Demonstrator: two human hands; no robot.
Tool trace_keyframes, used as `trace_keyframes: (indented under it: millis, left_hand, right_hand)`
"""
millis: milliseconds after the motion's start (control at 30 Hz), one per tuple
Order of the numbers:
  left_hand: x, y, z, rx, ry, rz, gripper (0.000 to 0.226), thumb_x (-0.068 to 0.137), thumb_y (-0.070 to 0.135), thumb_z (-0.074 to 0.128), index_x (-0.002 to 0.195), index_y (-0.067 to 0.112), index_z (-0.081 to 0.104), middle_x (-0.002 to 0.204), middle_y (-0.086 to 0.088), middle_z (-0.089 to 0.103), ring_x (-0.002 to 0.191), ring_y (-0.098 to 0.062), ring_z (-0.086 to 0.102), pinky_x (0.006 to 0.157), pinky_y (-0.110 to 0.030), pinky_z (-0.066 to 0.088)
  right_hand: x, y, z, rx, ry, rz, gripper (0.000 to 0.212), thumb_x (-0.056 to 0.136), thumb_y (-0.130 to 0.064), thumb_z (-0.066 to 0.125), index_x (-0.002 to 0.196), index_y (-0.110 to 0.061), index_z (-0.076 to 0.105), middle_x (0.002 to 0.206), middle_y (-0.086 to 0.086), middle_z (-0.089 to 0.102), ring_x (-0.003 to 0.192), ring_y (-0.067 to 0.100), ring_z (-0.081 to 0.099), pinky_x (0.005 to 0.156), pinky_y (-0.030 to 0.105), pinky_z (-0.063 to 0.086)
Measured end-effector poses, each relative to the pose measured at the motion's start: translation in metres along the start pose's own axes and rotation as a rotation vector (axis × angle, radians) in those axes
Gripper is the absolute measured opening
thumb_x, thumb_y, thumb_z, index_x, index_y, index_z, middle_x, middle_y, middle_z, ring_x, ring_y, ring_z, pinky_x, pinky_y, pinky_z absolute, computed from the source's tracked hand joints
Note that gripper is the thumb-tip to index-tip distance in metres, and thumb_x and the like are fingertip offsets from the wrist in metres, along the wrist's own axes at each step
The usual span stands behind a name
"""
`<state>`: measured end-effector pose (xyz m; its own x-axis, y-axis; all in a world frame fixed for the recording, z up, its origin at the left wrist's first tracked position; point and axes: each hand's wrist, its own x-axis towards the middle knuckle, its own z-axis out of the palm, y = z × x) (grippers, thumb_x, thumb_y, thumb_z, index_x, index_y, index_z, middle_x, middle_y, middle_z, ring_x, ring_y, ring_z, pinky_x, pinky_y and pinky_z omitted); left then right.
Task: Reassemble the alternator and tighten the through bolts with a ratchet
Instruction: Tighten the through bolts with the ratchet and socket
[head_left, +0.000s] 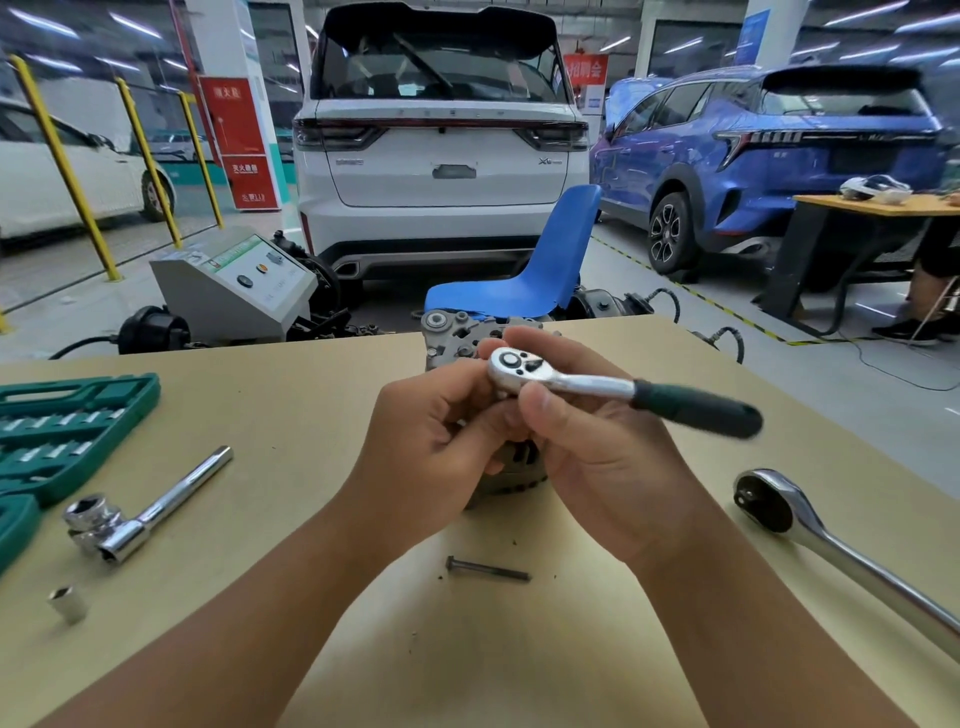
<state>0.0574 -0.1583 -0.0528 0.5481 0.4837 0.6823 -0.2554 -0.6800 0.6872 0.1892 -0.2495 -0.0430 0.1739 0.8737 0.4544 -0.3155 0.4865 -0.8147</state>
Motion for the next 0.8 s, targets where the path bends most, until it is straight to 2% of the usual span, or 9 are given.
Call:
trace_keyframes:
  millis: [67, 167, 300, 400, 500, 600, 667, 733, 800]
  left_hand:
    - [-0.0009, -0.0015, -0.0014, -0.011, -0.008, -0.02, 0.018, 0.097, 0.015, 0.067, 0.113, 0.01, 0.074, 0.085, -0.001, 0.074, 0.073, -0.028, 0.071, 0.054, -0.041, 0.06]
    - [-0.0025, -0.0033, -0.0018, -0.006, 0.006, -0.023, 0.017, 0.095, 0.015, 0.069, 0.111, 0.019, 0.073, 0.088, -0.001, 0.076, 0.078, -0.03, 0.074, 0.057, -0.036, 0.062]
    - [-0.0026, -0.002, 0.0007, -0.018, 0.037, 0.034, 0.023, 0.097, 0.028, 0.069, 0.118, 0.02, 0.074, 0.088, 0.002, 0.076, 0.072, -0.026, 0.071, 0.057, -0.042, 0.061]
    - [-0.0039, -0.0006, 0.0037, -0.033, 0.059, 0.067, 0.019, 0.097, 0.024, 0.069, 0.115, 0.022, 0.075, 0.087, 0.002, 0.076, 0.068, -0.024, 0.068, 0.056, -0.044, 0.058]
    - [-0.0025, 0.0004, 0.0021, -0.032, 0.036, 0.031, 0.02, 0.097, 0.024, 0.069, 0.115, 0.019, 0.075, 0.087, -0.003, 0.075, 0.07, -0.028, 0.069, 0.053, -0.044, 0.059]
    - [-0.0004, -0.0017, -0.0022, -0.022, -0.018, -0.033, 0.02, 0.095, 0.019, 0.071, 0.114, 0.016, 0.075, 0.088, -0.006, 0.075, 0.073, -0.033, 0.07, 0.053, -0.038, 0.06]
    - [-0.0008, -0.0031, -0.0029, -0.022, -0.026, -0.047, 0.02, 0.093, 0.014, 0.07, 0.113, 0.011, 0.075, 0.087, -0.008, 0.075, 0.073, -0.037, 0.07, 0.052, -0.038, 0.06]
    - [-0.0017, -0.0023, -0.0018, -0.031, -0.001, -0.042, 0.022, 0.092, 0.013, 0.071, 0.114, 0.012, 0.075, 0.088, -0.009, 0.076, 0.073, -0.036, 0.071, 0.052, -0.042, 0.061]
    - [-0.0022, -0.0008, -0.0009, -0.04, 0.05, -0.015, 0.024, 0.093, 0.017, 0.072, 0.117, 0.013, 0.075, 0.088, -0.004, 0.077, 0.071, -0.029, 0.073, 0.053, -0.039, 0.061]
  right_hand:
    - [0.0019, 0.0009, 0.002, 0.074, 0.053, 0.021, 0.042, 0.084, -0.03, 0.08, 0.121, -0.013, 0.069, 0.122, 0.017, 0.069, 0.101, 0.037, 0.056, 0.066, 0.042, 0.056]
    - [0.0028, 0.0001, 0.0007, 0.117, 0.086, 0.03, 0.034, 0.088, -0.027, 0.068, 0.117, -0.01, 0.068, 0.115, 0.017, 0.071, 0.1, 0.035, 0.057, 0.07, 0.039, 0.059]
    - [-0.0002, -0.0027, -0.0023, 0.063, -0.008, -0.044, 0.031, 0.081, -0.013, 0.081, 0.111, -0.014, 0.076, 0.118, 0.017, 0.071, 0.109, 0.03, 0.067, 0.082, 0.035, 0.059]
    - [-0.0013, -0.0023, -0.0019, -0.026, -0.059, -0.085, 0.035, 0.078, -0.023, 0.085, 0.112, -0.02, 0.078, 0.12, 0.013, 0.072, 0.113, 0.029, 0.067, 0.085, 0.035, 0.058]
    - [-0.0015, -0.0026, -0.001, 0.053, -0.066, -0.063, 0.032, 0.083, -0.025, 0.081, 0.114, -0.018, 0.077, 0.12, 0.013, 0.071, 0.11, 0.027, 0.067, 0.083, 0.035, 0.06]
    - [0.0012, -0.0013, -0.0011, 0.204, 0.037, 0.023, 0.03, 0.092, -0.026, 0.071, 0.118, -0.011, 0.071, 0.118, 0.016, 0.072, 0.104, 0.025, 0.07, 0.076, 0.034, 0.06]
    - [0.0025, 0.0, -0.0004, 0.211, 0.093, 0.036, 0.032, 0.093, -0.031, 0.062, 0.116, -0.011, 0.07, 0.112, 0.016, 0.073, 0.098, 0.024, 0.072, 0.073, 0.033, 0.06]
    - [0.0032, 0.0015, 0.0011, 0.165, 0.093, 0.014, 0.029, 0.093, -0.033, 0.063, 0.113, -0.014, 0.073, 0.111, 0.016, 0.073, 0.096, 0.024, 0.072, 0.069, 0.034, 0.06]
    - [0.0022, 0.0021, 0.0012, 0.085, 0.042, -0.027, 0.025, 0.091, -0.025, 0.072, 0.114, -0.017, 0.074, 0.116, 0.016, 0.072, 0.101, 0.027, 0.069, 0.073, 0.037, 0.06]
